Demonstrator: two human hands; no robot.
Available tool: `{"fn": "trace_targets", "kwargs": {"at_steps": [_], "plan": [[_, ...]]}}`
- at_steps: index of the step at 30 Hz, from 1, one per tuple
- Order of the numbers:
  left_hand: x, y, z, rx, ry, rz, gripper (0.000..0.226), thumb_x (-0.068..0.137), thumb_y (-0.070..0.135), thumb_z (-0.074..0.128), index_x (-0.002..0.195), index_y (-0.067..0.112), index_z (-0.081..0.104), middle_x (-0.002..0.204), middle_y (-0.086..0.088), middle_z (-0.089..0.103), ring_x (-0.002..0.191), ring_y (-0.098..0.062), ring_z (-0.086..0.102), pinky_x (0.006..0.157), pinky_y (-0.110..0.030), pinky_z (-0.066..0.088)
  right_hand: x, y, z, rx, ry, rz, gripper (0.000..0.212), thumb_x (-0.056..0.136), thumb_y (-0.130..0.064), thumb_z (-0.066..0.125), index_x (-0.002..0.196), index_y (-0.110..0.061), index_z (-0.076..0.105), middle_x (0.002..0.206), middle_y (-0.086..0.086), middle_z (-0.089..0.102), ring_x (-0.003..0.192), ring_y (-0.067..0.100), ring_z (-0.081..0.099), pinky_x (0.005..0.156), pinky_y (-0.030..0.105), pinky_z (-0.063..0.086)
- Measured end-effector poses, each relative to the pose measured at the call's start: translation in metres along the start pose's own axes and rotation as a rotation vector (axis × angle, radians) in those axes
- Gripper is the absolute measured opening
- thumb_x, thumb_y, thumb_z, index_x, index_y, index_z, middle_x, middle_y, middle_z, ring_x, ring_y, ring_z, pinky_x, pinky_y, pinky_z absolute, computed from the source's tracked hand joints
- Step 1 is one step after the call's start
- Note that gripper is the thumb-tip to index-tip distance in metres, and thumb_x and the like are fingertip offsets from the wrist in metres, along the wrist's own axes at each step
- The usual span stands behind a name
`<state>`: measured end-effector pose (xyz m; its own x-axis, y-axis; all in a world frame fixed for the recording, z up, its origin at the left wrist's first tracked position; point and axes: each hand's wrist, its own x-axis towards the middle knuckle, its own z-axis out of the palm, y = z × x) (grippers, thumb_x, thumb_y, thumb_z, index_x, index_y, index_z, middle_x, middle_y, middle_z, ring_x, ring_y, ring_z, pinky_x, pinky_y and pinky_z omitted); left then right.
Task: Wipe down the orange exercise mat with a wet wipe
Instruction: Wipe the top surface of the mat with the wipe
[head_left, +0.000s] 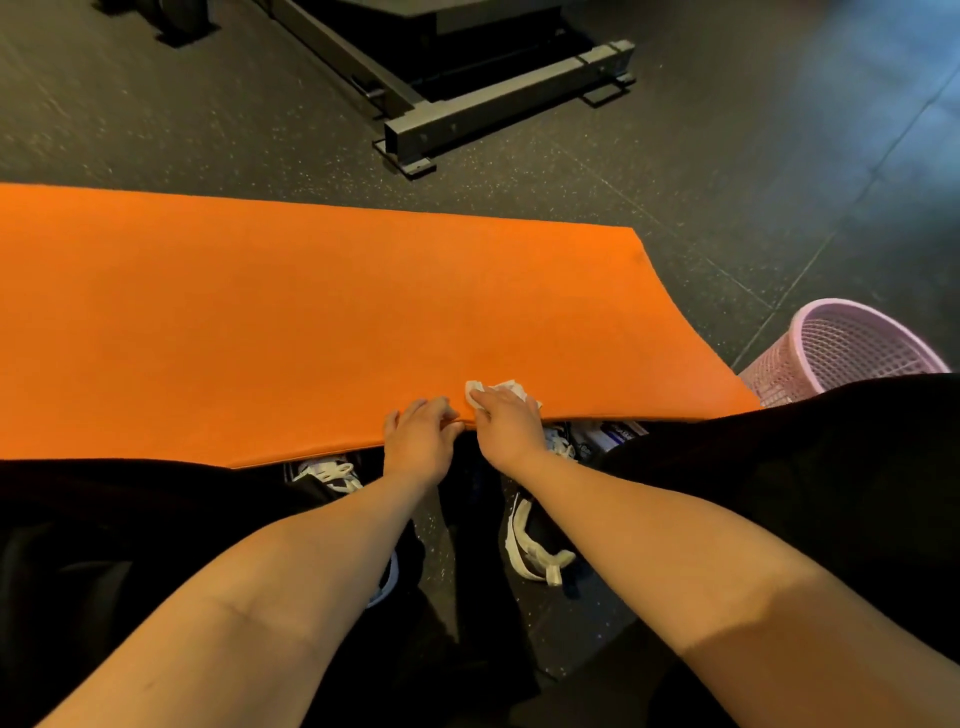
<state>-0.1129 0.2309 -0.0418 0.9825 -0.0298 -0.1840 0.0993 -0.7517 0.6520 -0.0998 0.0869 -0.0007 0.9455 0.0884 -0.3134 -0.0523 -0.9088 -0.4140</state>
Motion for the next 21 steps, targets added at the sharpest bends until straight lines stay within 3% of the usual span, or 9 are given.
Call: {"fn": "trace_targets", "kwargs": {"at_steps": [3,9,12,16,18,19,21], "plan": [[0.016,0.015,-0.010,-0.042,0.031,-0.016,0.011,0.101,0.035,0.055,0.104,0.027,0.062,0.129,0.004,0.063,0.134,-0.021,0.047,0.115,-0.046,0.017,0.014,-0.003,-0.014,-0.005,0.050,-0.017,0.041,0.108,-0.023,0.036,0.147,-0.022,0.051,0.155,0.002,0.045,0.148,0.020,0.029,0.124,0.044,0.001],[0.054,0.062,-0.030,-0.116,0.190,0.012,0.012,0.101,0.034,0.055,0.097,0.026,0.063,0.108,0.007,0.068,0.108,-0.019,0.059,0.105,-0.041,0.026,0.049,-0.010,-0.057,-0.013,0.217,-0.049,0.042,0.108,-0.021,0.034,0.145,-0.022,0.053,0.155,0.002,0.045,0.152,0.018,0.021,0.124,0.044,-0.007],[0.084,0.091,-0.039,-0.107,0.223,0.045,0.012,0.101,0.034,0.054,0.097,0.027,0.063,0.101,0.008,0.067,0.101,-0.018,0.059,0.098,-0.041,0.030,0.072,-0.011,-0.083,0.066,0.326,0.008,0.041,0.106,-0.018,0.035,0.141,-0.021,0.057,0.150,0.001,0.050,0.149,0.017,0.027,0.125,0.044,-0.009],[0.107,0.095,-0.026,-0.075,0.102,0.021,0.011,0.101,0.033,0.054,0.093,0.029,0.060,0.091,0.006,0.065,0.092,-0.021,0.059,0.090,-0.041,0.039,0.090,0.004,-0.087,0.140,0.199,0.091,0.042,0.105,-0.016,0.037,0.142,-0.021,0.056,0.152,0.005,0.046,0.148,0.022,0.029,0.126,0.044,-0.004],[0.114,0.081,-0.014,-0.111,0.021,0.020,0.008,0.102,0.030,0.054,0.096,0.029,0.059,0.095,0.002,0.066,0.088,-0.022,0.059,0.077,-0.039,0.046,0.095,0.013,-0.078,0.170,0.120,0.099,0.043,0.105,-0.018,0.039,0.146,-0.024,0.051,0.161,0.007,0.032,0.152,0.028,0.017,0.126,0.047,0.010],[0.117,0.071,-0.010,-0.125,-0.017,0.024,0.005,0.101,0.028,0.054,0.102,0.030,0.059,0.104,0.002,0.066,0.092,-0.022,0.059,0.077,-0.039,0.049,0.098,0.017,-0.073,0.165,0.103,0.096,0.044,0.105,-0.018,0.039,0.147,-0.026,0.050,0.163,0.007,0.028,0.153,0.030,0.014,0.124,0.049,0.016],[0.119,0.049,-0.006,-0.094,-0.054,0.009,0.020,0.099,0.028,0.058,0.119,0.029,0.058,0.122,0.003,0.062,0.110,-0.022,0.056,0.092,-0.043,0.050,0.104,0.022,-0.064,0.057,0.090,0.078,0.047,0.105,-0.015,0.038,0.151,-0.025,0.044,0.163,0.004,0.028,0.154,0.028,0.010,0.125,0.047,0.012]]}}
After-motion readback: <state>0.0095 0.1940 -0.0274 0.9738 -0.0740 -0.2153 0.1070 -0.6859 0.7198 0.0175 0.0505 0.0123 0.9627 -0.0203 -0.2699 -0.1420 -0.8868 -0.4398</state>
